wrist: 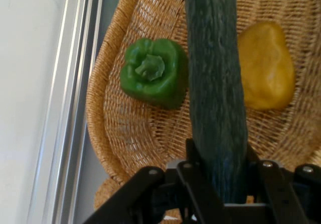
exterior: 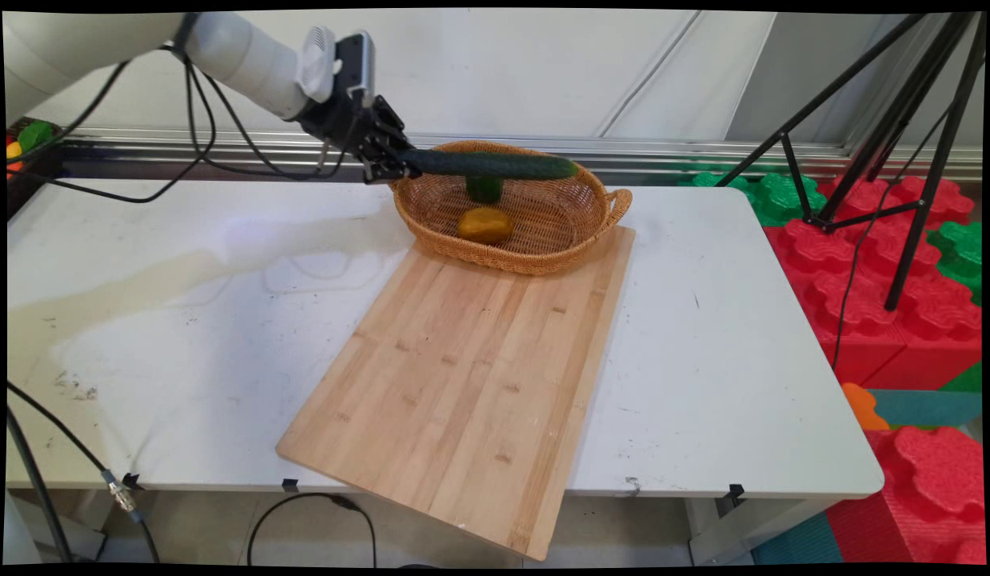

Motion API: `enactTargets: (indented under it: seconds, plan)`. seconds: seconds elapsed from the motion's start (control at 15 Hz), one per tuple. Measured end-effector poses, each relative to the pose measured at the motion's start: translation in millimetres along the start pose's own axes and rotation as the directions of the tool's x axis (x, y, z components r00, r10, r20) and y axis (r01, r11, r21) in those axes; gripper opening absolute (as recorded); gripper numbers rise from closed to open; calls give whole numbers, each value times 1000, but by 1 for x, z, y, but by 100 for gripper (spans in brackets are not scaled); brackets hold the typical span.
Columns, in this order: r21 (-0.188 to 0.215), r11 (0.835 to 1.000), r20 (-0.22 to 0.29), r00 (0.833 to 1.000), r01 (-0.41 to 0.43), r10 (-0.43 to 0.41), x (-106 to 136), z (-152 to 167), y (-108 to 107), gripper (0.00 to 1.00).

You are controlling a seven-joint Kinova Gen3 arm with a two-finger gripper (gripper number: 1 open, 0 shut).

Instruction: Place the picked object on the cutting board

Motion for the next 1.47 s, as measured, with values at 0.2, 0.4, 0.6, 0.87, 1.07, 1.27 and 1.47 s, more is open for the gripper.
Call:
enactTargets:
  seconds: [0.2, 0.4, 0.6, 0.87, 1.07, 1.27, 1.47]
  plan:
    - [-18, 999, -29, 998, 51, -51, -3, -24, 3, 0]
    - [-45, 994, -51, 994, 98, -100, -3, -43, 8, 0]
    - [-82, 986, -65, 987, 144, -150, -4, -60, 18, 0]
    - [-154, 961, -65, 968, 229, -241, -8, -83, 40, 0]
    - [-196, 939, -48, 954, 282, -296, -11, -93, 58, 0]
    - [-238, 908, -22, 933, 345, -360, -14, -102, 81, 0]
    - [-261, 889, 4, 921, 377, -389, -17, -105, 99, 0]
